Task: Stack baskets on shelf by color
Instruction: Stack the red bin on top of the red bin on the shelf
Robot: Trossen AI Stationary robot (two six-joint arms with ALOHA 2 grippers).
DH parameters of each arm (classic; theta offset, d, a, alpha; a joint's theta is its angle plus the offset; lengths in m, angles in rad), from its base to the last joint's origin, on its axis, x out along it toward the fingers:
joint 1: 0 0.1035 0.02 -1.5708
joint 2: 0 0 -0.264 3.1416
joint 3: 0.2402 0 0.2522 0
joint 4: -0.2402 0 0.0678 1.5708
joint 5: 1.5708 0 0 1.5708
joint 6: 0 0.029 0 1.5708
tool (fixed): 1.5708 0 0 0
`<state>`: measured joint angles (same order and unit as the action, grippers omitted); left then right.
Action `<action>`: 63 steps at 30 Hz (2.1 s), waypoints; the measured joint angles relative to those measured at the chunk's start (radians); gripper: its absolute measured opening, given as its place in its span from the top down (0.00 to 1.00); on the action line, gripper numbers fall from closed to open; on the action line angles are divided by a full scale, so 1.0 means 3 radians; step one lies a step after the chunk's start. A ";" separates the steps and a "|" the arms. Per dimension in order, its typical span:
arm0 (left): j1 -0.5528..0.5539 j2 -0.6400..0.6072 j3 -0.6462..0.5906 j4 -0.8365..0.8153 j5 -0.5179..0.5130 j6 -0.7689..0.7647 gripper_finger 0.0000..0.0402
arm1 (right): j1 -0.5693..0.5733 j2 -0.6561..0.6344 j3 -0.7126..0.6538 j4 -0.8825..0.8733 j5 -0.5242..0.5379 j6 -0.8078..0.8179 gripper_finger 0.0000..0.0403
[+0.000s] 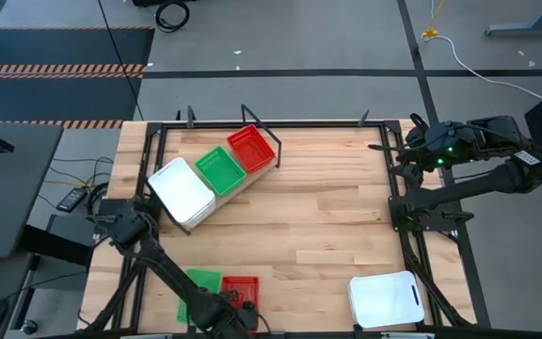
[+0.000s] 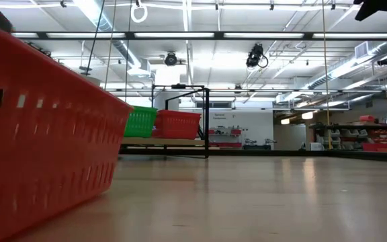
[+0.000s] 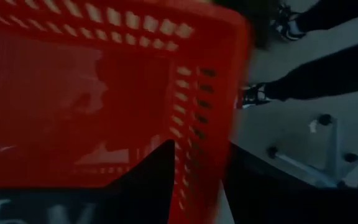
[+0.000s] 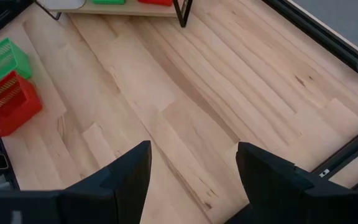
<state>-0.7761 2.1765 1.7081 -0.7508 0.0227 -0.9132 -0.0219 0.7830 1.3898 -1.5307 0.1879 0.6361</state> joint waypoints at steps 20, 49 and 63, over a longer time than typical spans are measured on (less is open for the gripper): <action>0.1125 0.0005 0.0983 -0.1139 -0.0468 0.1077 0.98 | 0.0000 0.0000 -0.0001 -0.0003 0.0000 -0.0001 0.40; 0.3297 -0.0114 0.2070 -0.2708 -0.0553 0.2287 0.98 | 0.0000 -0.0001 -0.0001 -0.0003 0.0095 0.0140 0.40; 0.3647 -0.0025 0.2062 -0.2580 -0.0559 0.2433 0.98 | 0.0000 -0.0001 -0.0001 -0.0003 0.0102 0.0167 0.40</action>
<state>0.3180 2.1691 2.3268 -1.5249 -0.1452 -0.1832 -0.0219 0.7828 1.3895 -1.5314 0.2184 0.6861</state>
